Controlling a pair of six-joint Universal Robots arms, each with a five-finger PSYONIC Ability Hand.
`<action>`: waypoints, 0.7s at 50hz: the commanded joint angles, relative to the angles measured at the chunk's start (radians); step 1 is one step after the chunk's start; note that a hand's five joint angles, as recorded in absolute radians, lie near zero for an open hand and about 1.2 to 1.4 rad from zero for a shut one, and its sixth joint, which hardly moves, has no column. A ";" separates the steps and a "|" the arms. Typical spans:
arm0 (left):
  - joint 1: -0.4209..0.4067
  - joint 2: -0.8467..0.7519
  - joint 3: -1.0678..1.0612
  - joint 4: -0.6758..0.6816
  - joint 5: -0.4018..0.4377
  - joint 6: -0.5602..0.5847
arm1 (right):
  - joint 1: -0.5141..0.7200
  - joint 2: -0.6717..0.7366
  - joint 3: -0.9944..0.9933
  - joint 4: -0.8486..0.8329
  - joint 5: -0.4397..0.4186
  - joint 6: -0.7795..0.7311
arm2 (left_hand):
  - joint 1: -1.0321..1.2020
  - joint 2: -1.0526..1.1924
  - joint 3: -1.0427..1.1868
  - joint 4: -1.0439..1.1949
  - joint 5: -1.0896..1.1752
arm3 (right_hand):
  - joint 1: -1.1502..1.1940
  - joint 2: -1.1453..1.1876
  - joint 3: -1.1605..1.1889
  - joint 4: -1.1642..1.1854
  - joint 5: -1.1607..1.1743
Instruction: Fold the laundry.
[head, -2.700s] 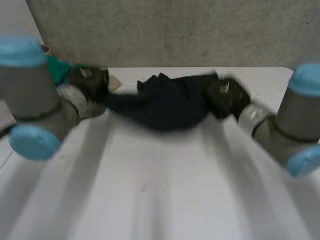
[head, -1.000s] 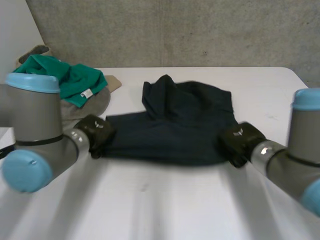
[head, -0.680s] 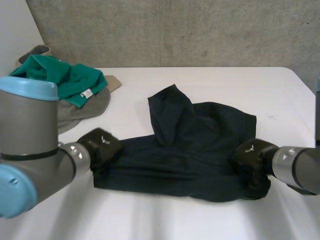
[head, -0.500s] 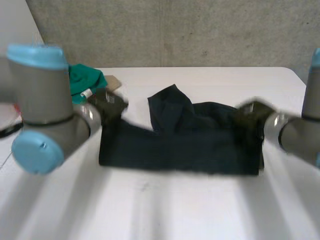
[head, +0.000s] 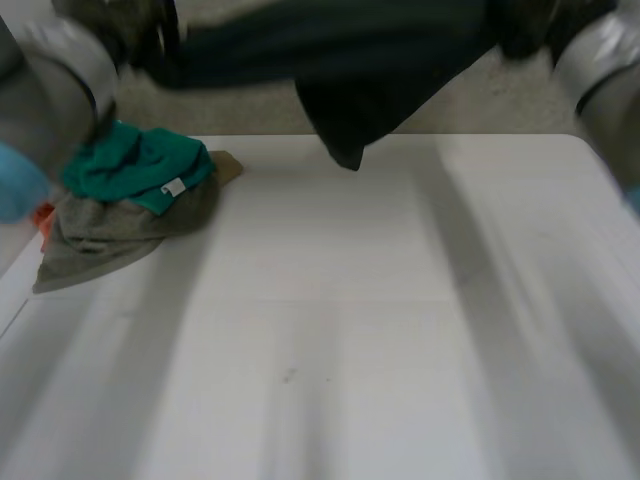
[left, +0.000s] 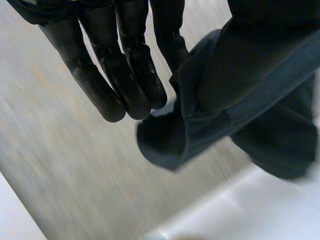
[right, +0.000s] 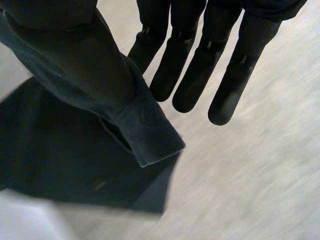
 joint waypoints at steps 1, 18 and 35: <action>-0.002 -0.028 -0.373 0.087 0.066 0.008 | -0.007 0.038 0.384 0.008 -0.028 -0.015 | 0.235 0.202 0.209 0.202 0.235 | 0.274 0.218 0.208 0.200 0.201; 0.008 0.021 -0.738 0.070 0.097 0.128 | -0.053 0.004 0.679 0.150 -0.064 -0.205 | 0.235 0.202 0.209 0.202 0.235 | 0.274 0.218 0.208 0.200 0.201; -0.087 0.188 -0.891 -0.059 0.132 0.276 | -0.123 -0.117 0.722 0.427 -0.097 -0.376 | -0.642 -0.675 -0.668 -0.675 -0.641 | 0.274 0.218 0.208 0.200 0.201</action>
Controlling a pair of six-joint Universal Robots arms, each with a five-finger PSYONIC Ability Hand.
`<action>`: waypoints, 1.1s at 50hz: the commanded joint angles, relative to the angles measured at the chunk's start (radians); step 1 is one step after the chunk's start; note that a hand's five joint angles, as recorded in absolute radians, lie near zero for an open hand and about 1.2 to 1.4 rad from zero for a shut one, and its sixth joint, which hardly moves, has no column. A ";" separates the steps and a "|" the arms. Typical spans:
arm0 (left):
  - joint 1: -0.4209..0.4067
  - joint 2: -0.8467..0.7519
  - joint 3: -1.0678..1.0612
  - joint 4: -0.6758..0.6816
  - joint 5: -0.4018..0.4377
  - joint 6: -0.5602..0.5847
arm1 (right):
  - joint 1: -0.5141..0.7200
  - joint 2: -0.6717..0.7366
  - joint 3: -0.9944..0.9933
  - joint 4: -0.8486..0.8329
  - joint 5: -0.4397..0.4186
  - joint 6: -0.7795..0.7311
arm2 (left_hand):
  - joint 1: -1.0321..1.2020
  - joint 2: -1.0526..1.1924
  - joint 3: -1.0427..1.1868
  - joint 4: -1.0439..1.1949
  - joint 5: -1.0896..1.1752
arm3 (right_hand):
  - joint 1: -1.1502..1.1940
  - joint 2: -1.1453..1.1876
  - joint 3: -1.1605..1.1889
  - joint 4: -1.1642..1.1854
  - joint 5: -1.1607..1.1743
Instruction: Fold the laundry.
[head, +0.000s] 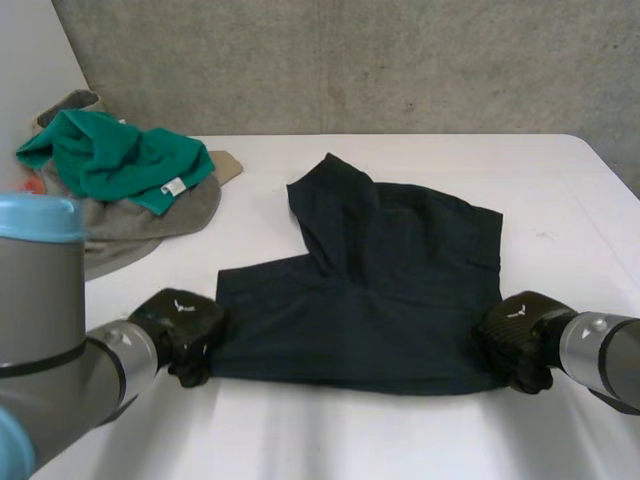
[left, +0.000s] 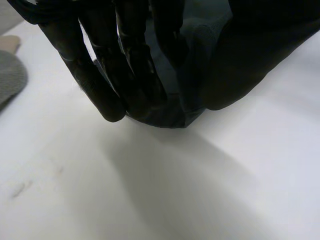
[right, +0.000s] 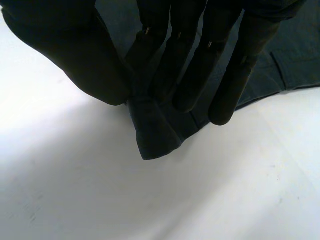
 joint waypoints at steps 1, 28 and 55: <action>-0.057 0.009 -0.002 -0.035 0.020 0.102 | -0.003 -0.005 0.035 -0.072 -0.024 -0.018 | -0.761 -0.795 -0.788 -0.797 -0.761 | 0.274 0.213 0.205 0.200 0.200; -0.046 -0.929 1.432 -0.130 0.408 0.428 | 0.038 0.062 0.120 -0.298 -0.008 0.059 | -0.622 -0.655 -0.648 -0.657 -0.621 | 0.274 0.213 0.205 0.200 0.200; -0.058 -1.184 1.657 0.048 0.530 0.765 | 0.001 0.064 0.118 -0.316 -0.018 0.064 | -0.061 -0.095 -0.088 -0.097 -0.061 | 0.274 0.213 0.205 0.200 0.200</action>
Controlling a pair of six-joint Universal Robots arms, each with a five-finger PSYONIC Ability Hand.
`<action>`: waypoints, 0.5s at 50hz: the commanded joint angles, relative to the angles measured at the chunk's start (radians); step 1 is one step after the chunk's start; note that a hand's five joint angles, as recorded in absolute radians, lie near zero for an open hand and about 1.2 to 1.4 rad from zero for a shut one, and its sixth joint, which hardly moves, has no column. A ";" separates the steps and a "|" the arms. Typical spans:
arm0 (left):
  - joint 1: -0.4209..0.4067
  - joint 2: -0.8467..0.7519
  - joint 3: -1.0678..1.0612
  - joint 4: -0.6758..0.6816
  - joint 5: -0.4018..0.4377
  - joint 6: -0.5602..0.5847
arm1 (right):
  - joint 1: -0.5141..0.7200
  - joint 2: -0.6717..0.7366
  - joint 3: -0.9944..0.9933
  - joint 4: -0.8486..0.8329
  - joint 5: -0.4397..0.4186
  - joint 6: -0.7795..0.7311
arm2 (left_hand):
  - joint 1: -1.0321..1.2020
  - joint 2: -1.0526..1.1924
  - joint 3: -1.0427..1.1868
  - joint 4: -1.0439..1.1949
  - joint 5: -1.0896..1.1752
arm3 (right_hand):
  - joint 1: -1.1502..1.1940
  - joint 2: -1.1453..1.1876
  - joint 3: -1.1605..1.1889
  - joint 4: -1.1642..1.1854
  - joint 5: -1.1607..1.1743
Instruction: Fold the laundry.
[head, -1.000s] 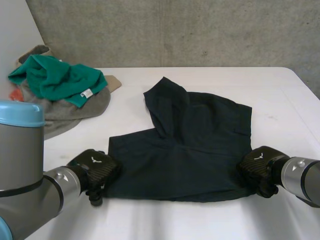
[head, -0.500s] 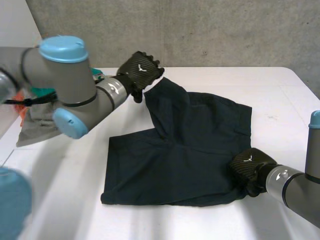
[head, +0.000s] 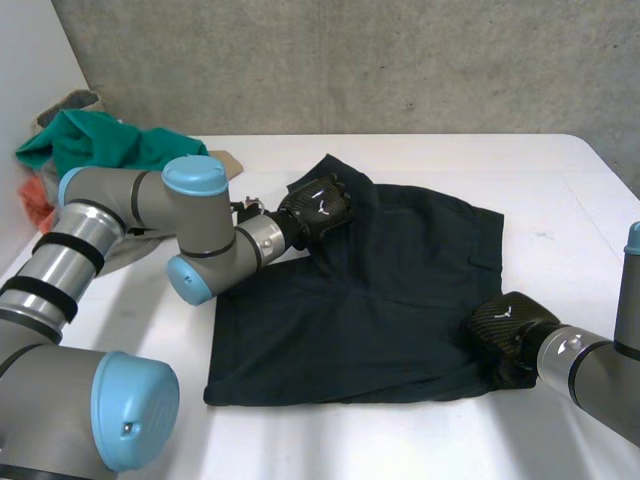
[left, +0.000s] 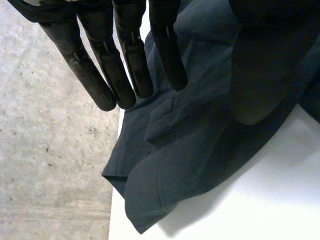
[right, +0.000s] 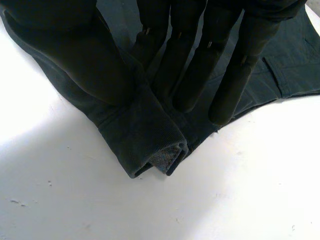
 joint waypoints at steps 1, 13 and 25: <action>-0.012 -0.019 0.015 0.024 0.017 0.066 | -0.005 -0.002 -0.001 0.005 -0.001 0.000 | 0.408 0.416 0.419 0.419 0.424 | 0.274 0.213 0.205 0.200 0.198; -0.013 0.056 -0.074 -0.011 -0.009 0.069 | -0.022 -0.009 -0.002 0.000 -0.014 0.017 | -0.100 -0.093 -0.089 -0.089 -0.084 | 0.274 0.213 0.205 0.200 0.198; 0.053 0.553 -0.632 0.021 -0.161 -0.304 | -0.005 0.017 -0.059 -0.029 -0.021 0.130 | -0.558 -0.551 -0.547 -0.547 -0.542 | 0.274 0.213 0.205 0.200 0.198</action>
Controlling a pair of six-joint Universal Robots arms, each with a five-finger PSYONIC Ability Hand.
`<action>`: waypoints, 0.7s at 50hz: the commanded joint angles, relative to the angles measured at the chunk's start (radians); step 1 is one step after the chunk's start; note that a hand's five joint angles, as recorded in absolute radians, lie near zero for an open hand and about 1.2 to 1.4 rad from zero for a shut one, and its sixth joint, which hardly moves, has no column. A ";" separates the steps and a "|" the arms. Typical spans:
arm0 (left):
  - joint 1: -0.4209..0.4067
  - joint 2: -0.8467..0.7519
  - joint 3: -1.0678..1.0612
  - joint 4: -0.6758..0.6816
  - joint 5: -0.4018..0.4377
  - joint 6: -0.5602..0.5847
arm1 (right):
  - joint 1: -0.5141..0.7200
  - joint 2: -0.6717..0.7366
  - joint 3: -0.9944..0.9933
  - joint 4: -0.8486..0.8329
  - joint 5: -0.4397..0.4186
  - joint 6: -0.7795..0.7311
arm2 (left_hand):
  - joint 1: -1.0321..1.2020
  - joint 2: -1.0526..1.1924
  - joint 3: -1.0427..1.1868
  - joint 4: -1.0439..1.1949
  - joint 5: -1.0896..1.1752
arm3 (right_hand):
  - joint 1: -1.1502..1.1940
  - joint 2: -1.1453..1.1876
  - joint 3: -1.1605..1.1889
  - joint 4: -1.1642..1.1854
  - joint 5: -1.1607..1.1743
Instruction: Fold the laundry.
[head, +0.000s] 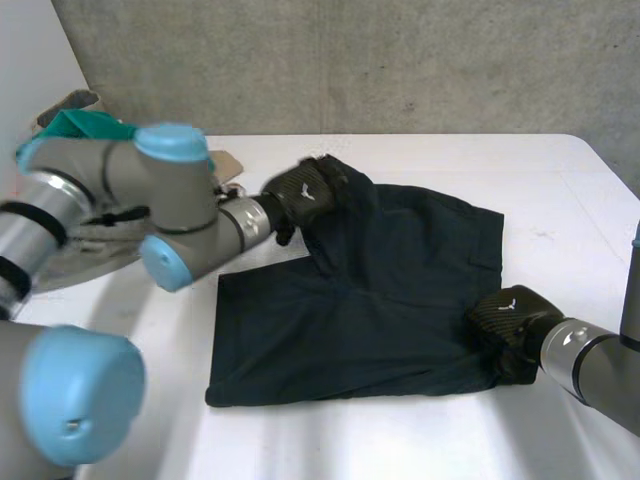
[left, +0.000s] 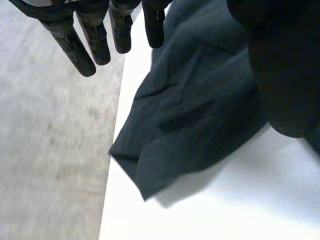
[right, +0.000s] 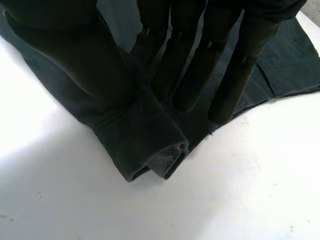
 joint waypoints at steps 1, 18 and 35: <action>0.034 0.379 -0.426 0.054 -0.111 -0.273 | 0.015 0.027 -0.060 -0.036 0.000 0.104 | -0.028 -0.030 -0.035 -0.025 -0.047 | 0.274 0.213 0.205 0.200 0.198; -0.003 0.794 -1.191 0.022 -0.250 -0.606 | 0.050 0.070 -0.162 -0.037 0.080 0.188 | 0.011 0.009 0.004 0.014 -0.008 | 0.274 0.213 0.205 0.200 0.198; -0.089 0.620 -1.134 0.120 -0.359 -0.625 | 0.061 0.033 -0.147 -0.034 0.126 0.236 | 1.163 1.161 1.156 1.166 1.145 | 0.274 0.213 0.205 0.200 0.198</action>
